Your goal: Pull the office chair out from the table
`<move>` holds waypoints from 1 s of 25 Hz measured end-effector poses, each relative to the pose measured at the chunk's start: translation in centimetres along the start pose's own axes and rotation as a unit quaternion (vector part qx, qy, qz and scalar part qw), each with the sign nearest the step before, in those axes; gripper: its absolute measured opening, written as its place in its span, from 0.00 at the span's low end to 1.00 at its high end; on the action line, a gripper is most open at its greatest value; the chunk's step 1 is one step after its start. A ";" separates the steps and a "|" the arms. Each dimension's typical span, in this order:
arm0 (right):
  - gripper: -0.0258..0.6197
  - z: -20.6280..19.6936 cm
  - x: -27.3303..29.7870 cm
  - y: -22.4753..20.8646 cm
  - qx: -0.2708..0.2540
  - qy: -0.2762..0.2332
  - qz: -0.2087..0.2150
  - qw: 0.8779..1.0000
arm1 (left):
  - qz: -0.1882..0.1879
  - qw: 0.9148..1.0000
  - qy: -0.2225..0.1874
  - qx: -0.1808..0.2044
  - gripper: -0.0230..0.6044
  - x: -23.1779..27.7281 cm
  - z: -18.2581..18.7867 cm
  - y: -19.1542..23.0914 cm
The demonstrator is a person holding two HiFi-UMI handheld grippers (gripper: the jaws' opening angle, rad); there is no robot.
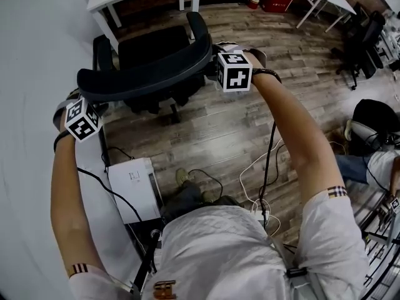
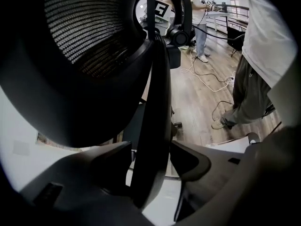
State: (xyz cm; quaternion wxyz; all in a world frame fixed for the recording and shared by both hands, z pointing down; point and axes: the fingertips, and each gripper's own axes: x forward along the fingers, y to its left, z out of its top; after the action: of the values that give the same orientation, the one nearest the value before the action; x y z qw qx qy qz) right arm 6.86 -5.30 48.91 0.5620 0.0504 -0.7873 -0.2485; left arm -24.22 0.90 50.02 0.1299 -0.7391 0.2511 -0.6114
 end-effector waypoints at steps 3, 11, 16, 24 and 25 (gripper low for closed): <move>0.45 0.0 -1.0 -0.2 0.002 -0.002 -0.009 1.000 | 0.011 1.000 -0.001 -0.002 0.45 -0.8 0.2 -0.1; 0.45 0.4 -6.3 0.4 0.015 -0.028 -0.053 0.998 | 0.054 0.998 0.003 -0.018 0.45 -5.6 1.0 -0.9; 0.45 1.1 -10.3 1.9 0.031 -0.061 -0.086 0.994 | 0.088 0.995 -0.011 -0.046 0.45 -9.3 2.7 -2.6; 0.44 4.5 -15.2 5.9 0.084 -0.155 -0.124 0.976 | 0.147 0.964 -0.157 -0.154 0.45 -14.7 9.8 -6.3; 0.44 5.0 -15.9 6.4 0.094 -0.172 -0.128 0.972 | 0.154 0.957 -0.181 -0.166 0.45 -15.5 11.0 -6.7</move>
State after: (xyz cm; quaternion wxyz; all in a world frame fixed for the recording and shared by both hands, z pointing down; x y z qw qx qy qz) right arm 9.34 7.62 36.90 0.3746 0.1597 -0.8790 -0.2481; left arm -14.06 13.46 37.93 0.1414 -0.8005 0.4326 -0.3899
